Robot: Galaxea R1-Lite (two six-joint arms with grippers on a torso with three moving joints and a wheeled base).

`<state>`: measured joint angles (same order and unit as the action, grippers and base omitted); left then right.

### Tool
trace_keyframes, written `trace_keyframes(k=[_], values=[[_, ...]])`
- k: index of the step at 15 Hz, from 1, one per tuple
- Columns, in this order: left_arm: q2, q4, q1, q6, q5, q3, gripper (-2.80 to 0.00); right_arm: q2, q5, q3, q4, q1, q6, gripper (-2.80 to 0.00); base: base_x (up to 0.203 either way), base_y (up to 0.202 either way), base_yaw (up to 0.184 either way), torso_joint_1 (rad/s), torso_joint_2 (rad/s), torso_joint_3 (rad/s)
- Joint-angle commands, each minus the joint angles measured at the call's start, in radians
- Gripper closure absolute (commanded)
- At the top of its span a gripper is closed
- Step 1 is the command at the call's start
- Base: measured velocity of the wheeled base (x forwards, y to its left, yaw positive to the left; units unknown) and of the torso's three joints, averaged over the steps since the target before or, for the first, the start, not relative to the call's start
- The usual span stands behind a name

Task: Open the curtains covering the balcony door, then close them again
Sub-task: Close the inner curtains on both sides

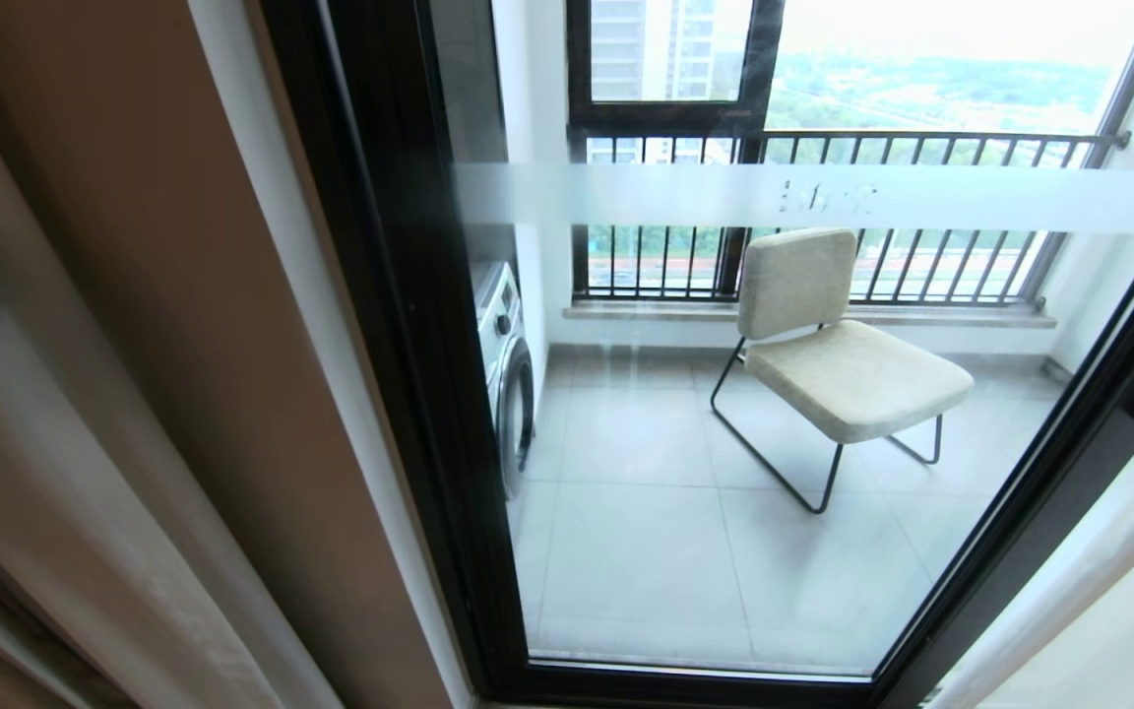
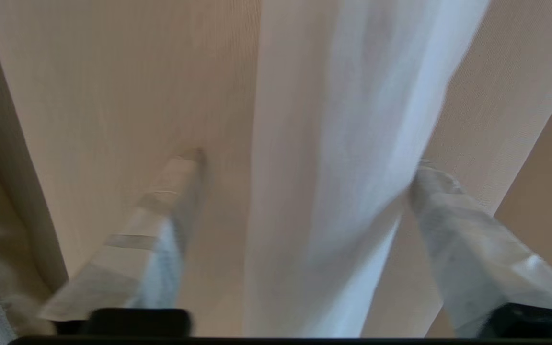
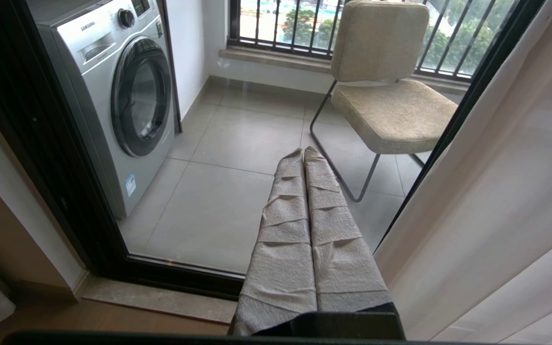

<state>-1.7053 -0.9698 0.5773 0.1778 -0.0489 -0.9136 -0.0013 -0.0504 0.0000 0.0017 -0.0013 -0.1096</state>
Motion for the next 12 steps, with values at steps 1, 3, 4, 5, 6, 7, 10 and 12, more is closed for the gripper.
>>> trace_keyframes(k=[1, 3, 4, 5, 6, 7, 10, 12], values=[[-0.002, -0.006, -0.008, 0.003, -0.002, 0.001, 0.0, 0.001, 0.0, 0.0, 0.0, 0.0, -0.001, 0.0, 0.0, 0.0, 0.0, 0.0, 0.0, 0.0], [-0.007, -0.007, -0.013, 0.005, -0.002, -0.001, 0.0, 0.001, -0.001, 0.0, 0.001, 0.0, -0.001, 0.0, 0.0, 0.0, 0.0, 0.0, 0.0, 0.0], [-0.007, -0.007, -0.013, 0.005, -0.002, 0.001, 0.0, 0.001, -0.002, 0.0, 0.0, 0.0, -0.001, 0.0, 0.0, 0.0, 0.0, 0.0, 0.0, 0.0], [-0.007, -0.007, -0.014, 0.005, -0.002, 0.004, 0.0, 0.001, -0.002, 0.0, 0.0, 0.0, -0.001, 0.0, 0.0, 0.0, 0.0, 0.0, 0.0, 0.0], [-0.007, -0.008, -0.022, 0.005, -0.002, 0.006, 0.0, 0.001, -0.002, 0.0, 0.001, 0.0, -0.001, 0.0, 0.0, 0.0, 0.0, 0.0, 0.0, 0.0], [-0.008, -0.007, -0.031, 0.005, -0.002, 0.004, 0.0, 0.001, -0.002, 0.0, 0.0, 0.0, -0.001, 0.0, 0.0, 0.0, 0.0, 0.0, 0.0, 0.0], [-0.006, -0.007, -0.05, 0.005, -0.002, 0.004, 0.0, 0.001, -0.002, 0.0, 0.0, 0.0, -0.001, 0.0, 0.0, 0.0, 0.0, 0.0, 0.0, 0.0], [0.002, -0.007, -0.061, 0.005, -0.003, 0.003, 0.0, 0.001, -0.002, 0.0, 0.0, 0.0, -0.001, 0.0, 0.0, 0.0, 0.0, 0.0, 0.0, 0.0]])
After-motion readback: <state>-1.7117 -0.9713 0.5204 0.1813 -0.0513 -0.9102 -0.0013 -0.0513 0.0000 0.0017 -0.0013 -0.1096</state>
